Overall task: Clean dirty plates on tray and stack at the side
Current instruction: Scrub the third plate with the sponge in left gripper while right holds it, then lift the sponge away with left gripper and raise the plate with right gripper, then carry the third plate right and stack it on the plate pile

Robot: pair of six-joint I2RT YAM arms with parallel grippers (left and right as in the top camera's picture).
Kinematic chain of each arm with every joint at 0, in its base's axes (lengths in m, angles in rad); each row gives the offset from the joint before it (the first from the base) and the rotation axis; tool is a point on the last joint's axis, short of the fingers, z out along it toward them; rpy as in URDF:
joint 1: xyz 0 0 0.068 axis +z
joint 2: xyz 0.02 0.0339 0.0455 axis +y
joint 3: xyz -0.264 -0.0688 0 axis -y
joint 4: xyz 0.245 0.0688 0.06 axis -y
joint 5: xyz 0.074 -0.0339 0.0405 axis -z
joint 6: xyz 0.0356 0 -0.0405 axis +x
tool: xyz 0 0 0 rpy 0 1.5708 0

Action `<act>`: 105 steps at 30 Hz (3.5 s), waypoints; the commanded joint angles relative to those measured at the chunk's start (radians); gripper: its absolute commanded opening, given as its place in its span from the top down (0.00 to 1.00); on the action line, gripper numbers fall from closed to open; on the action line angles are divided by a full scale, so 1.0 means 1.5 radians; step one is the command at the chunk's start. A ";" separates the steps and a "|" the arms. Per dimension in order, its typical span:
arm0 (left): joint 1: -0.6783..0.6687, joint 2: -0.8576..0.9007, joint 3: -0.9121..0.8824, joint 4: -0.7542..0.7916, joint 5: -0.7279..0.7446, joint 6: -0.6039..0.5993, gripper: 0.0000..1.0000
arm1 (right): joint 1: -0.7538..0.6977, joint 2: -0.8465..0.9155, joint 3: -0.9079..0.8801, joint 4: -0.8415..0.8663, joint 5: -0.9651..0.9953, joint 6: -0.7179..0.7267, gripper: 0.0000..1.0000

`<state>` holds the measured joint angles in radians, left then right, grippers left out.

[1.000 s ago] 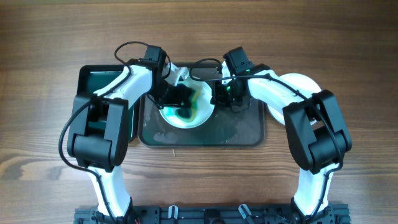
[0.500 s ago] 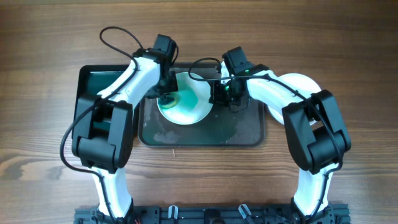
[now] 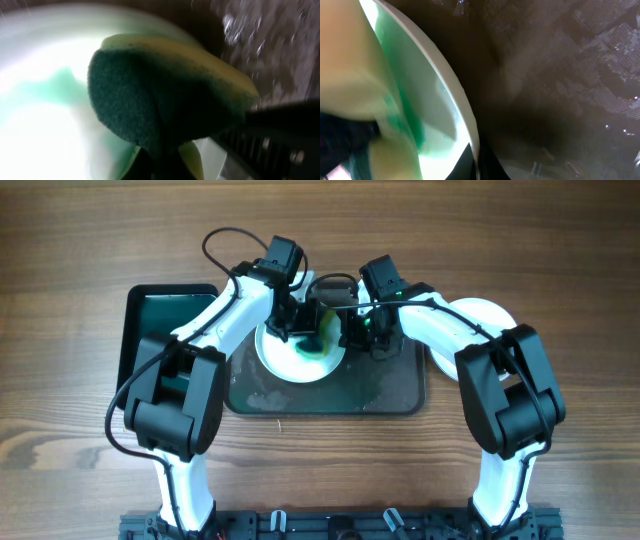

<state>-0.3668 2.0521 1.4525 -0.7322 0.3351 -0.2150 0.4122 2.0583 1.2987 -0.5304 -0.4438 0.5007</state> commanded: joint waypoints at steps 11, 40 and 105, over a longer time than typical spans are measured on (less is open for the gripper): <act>0.004 0.012 0.016 -0.121 -0.489 -0.147 0.96 | 0.001 0.011 0.001 -0.001 0.008 -0.001 0.96; 0.074 0.012 0.252 -0.323 -0.256 -0.101 0.96 | 0.117 -0.251 0.001 -0.183 0.610 -0.071 0.96; 0.064 0.012 0.252 -0.307 -0.251 -0.101 0.96 | -0.492 -0.394 -0.146 -0.220 0.299 -0.104 0.96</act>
<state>-0.2665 2.0659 1.8172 -1.1957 -0.0532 -0.3794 -0.3092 1.4704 1.1694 -0.9031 -0.0963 0.3237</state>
